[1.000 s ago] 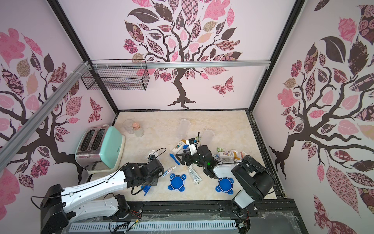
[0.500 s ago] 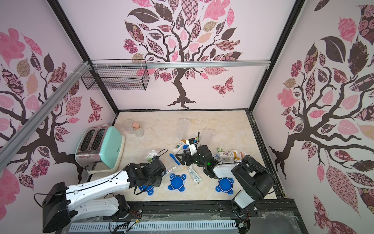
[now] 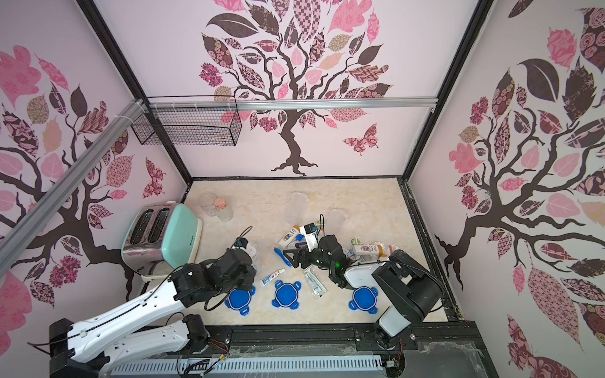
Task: Take out toiletry kits
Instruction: Place the lid at the center of the board, then pick up the container from the center of the board.
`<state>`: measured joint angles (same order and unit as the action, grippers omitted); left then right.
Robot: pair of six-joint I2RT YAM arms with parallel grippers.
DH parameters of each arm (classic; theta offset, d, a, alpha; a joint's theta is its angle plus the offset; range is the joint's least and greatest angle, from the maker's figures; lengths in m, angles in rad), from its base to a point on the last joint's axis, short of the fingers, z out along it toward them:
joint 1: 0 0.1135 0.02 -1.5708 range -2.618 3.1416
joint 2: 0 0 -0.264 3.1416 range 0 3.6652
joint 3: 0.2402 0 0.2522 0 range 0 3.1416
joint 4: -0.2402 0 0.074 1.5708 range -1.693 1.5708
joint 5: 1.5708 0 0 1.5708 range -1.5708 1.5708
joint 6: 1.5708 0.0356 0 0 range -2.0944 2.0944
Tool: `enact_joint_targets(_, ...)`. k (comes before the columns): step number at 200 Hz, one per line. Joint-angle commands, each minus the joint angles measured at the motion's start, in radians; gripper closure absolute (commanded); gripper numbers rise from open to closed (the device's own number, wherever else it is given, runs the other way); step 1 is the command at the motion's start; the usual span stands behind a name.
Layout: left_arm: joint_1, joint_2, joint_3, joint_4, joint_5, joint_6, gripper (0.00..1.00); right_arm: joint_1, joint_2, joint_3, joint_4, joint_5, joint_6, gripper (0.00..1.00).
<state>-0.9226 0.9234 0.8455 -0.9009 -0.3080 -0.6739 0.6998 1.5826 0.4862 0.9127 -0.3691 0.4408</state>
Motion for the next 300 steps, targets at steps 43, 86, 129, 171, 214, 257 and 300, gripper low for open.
enact_joint_targets(43, 0.111, -0.109, 0.108, -0.061, -0.176, 0.225, 0.60, 0.096, 0.047, 0.015, 0.082, -0.094, -0.123, 0.18)
enact_joint_targets(86, 0.112, -0.171, 0.109, -0.073, -0.255, 0.246, 0.58, 0.162, 0.096, 0.038, 0.165, -0.103, -0.233, 0.16)
enact_joint_targets(129, 0.199, -0.289, 0.073, -0.015, -0.215, 0.253, 0.53, 0.176, 0.226, 0.078, 0.338, -0.056, -0.244, 0.00)
enact_joint_targets(171, 0.234, -0.309, 0.057, -0.001, -0.184, 0.244, 0.50, 0.184, 0.371, 0.190, 0.400, -0.095, -0.245, 0.00)
enact_joint_targets(214, 0.235, -0.287, 0.064, -0.017, -0.192, 0.240, 0.49, 0.194, 0.470, 0.311, 0.363, -0.119, -0.264, 0.00)
enact_joint_targets(257, 0.236, -0.292, 0.059, -0.012, -0.186, 0.241, 0.49, 0.201, 0.531, 0.386, 0.317, -0.168, -0.294, 0.01)
enact_joint_targets(300, 0.237, -0.280, 0.060, -0.013, -0.184, 0.240, 0.48, 0.212, 0.566, 0.455, 0.247, -0.187, -0.324, 0.03)
